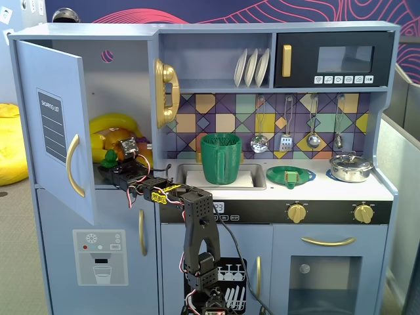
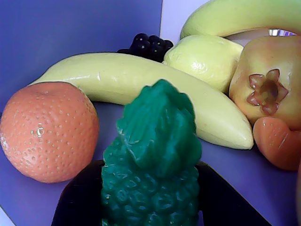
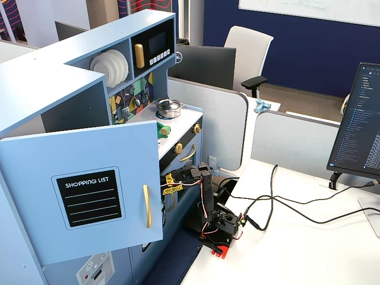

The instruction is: Pick up the green pineapple from the left cabinet and place it in the green recipient

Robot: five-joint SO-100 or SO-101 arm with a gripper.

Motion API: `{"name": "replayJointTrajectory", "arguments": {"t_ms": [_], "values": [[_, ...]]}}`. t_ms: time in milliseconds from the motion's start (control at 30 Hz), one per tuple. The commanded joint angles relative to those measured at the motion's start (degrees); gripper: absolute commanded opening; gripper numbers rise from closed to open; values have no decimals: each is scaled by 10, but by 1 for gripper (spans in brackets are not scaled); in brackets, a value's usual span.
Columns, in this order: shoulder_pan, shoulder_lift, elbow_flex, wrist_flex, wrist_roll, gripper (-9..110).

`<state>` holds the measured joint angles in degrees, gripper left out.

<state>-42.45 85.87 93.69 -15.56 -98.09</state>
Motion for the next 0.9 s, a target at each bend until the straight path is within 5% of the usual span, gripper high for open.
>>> {"name": "replayJointTrajectory", "arguments": {"t_ms": [0,333,867], "values": [[-4,32,-27,14,-18,0],[-18,149,-5,109,-170,0],[-70,451,186,207,-265,0]]}}
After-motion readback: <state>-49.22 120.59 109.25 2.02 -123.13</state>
